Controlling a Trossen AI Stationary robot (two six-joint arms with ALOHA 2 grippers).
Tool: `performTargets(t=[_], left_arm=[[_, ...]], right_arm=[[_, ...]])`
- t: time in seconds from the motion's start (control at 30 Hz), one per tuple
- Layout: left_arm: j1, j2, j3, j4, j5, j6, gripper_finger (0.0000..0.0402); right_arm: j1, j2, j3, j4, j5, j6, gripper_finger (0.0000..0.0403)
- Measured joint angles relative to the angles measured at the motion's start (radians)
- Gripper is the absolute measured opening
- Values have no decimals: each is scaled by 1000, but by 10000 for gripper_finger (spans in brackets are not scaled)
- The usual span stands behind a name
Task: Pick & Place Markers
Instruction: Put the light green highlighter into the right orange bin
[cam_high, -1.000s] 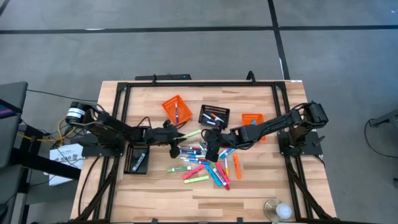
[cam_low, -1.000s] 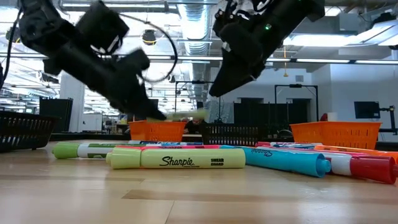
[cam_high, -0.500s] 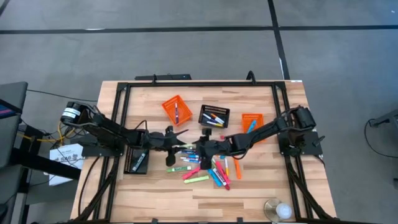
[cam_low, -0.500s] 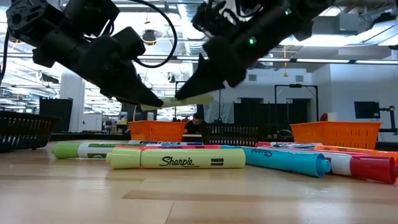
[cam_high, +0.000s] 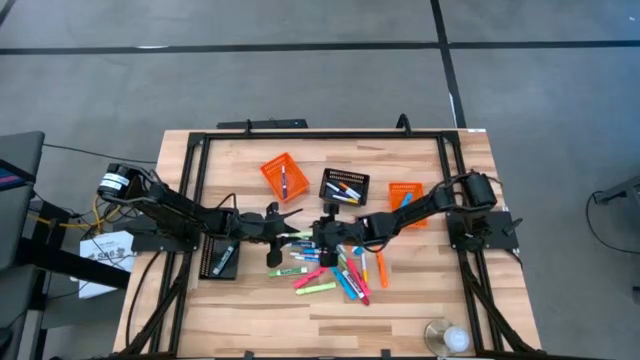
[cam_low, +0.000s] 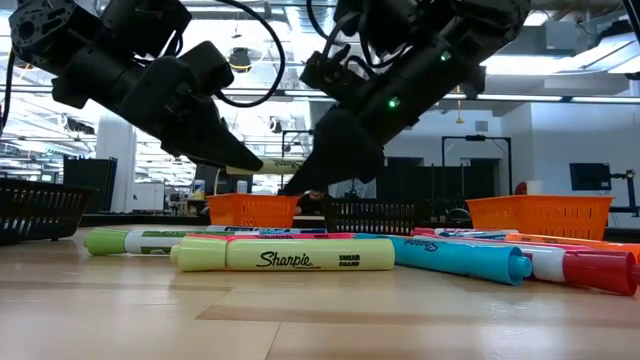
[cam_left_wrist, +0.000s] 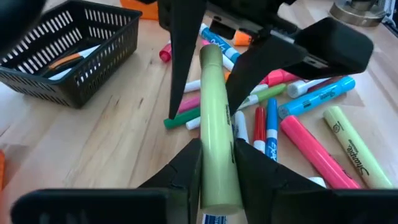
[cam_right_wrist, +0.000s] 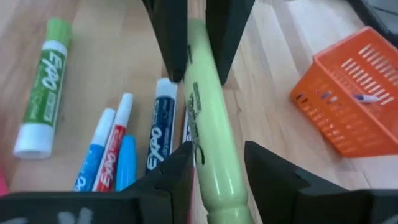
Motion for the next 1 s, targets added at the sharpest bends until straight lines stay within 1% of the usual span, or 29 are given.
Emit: performTargets(t=[0.13,0.37,0.6,0.7,0.83,0.93,1.0], left_arm=[[0,0,0,-1,2,-3,80],[-1,0,0,-1,5,-3,84],[0,1,0,-2,1,-3,86],[-1,1,0,-2,4,-3,88],[0,1,0,-1,-5,-8,106],[0,1,0,0,-10,-9,126],[0,1,0,2,-16,-9,138]], right_arm=[[15,-1,0,41,-2,-12,119],[23,-2,1,45,-17,-52,114],[11,-2,1,41,-23,-53,73],[12,-2,1,41,-23,-53,62],[12,-2,1,26,-19,-49,70],[13,-8,1,8,18,-30,77],[18,-26,18,-73,51,-6,77]])
